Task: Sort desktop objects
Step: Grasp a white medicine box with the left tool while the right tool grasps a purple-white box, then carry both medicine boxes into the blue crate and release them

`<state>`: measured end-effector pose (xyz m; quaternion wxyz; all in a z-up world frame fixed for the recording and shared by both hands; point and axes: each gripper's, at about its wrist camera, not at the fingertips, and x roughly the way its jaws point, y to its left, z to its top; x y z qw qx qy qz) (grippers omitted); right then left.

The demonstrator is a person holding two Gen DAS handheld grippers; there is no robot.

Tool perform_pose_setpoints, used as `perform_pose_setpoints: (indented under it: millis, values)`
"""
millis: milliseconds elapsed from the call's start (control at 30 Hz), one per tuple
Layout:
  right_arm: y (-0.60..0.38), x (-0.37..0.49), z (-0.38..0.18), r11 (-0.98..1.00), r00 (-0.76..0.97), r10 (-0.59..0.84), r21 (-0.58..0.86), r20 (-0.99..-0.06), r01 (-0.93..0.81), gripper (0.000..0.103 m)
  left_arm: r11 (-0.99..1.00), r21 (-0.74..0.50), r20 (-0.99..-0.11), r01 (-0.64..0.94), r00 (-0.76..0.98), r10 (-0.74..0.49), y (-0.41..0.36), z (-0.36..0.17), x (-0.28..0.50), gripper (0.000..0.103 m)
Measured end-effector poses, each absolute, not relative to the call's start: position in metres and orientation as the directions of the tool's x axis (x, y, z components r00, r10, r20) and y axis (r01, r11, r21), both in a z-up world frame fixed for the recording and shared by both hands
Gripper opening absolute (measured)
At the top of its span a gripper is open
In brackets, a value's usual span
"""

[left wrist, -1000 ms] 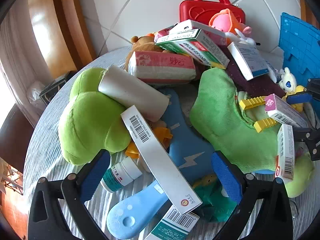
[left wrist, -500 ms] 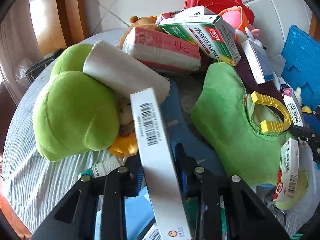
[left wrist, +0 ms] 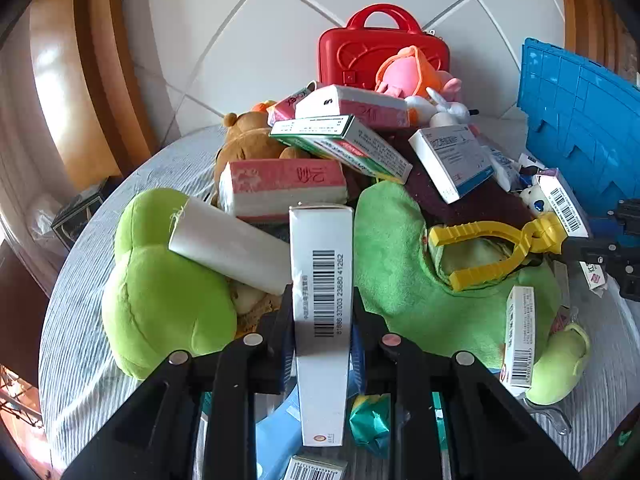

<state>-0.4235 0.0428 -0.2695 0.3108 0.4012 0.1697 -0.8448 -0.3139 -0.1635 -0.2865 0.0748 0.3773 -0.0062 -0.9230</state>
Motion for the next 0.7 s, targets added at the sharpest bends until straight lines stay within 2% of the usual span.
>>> perform_pose_setpoints:
  millis: [300, 700]
  values:
    - [0.053, -0.408, -0.226, -0.813, -0.559, -0.400, 0.001, -0.727, 0.582, 0.028, -0.993, 0.113, -0.651, 0.039, -0.752, -0.104, -0.150, -0.251, -0.314, 0.023]
    - [0.078, -0.374, -0.170, -0.892, -0.680, -0.353, 0.014, -0.643, 0.451, 0.028, -0.976, 0.154, -0.556, -0.156, -0.830, 0.045, -0.108, -0.185, -0.313, 0.023]
